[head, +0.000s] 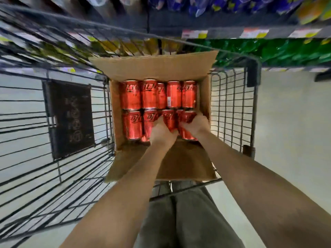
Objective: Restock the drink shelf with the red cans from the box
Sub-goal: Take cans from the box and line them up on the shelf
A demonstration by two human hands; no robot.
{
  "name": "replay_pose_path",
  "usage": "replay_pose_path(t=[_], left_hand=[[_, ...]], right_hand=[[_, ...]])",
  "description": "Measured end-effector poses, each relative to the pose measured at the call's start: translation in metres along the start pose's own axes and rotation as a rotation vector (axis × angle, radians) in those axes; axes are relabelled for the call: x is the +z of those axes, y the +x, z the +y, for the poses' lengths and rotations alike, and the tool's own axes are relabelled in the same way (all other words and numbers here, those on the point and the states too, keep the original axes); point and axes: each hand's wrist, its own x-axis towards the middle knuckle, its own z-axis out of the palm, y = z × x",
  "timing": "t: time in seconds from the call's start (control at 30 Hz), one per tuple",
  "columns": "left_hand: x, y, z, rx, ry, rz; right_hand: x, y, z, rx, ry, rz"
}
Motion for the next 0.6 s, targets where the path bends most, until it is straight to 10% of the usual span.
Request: replay_pose_path(t=[0.6], left_hand=[[0.036,0.026,-0.003,-0.155,-0.003,0.099]], right_hand=[[0.015,0.019,0.018,-0.107,0.101,0.097]])
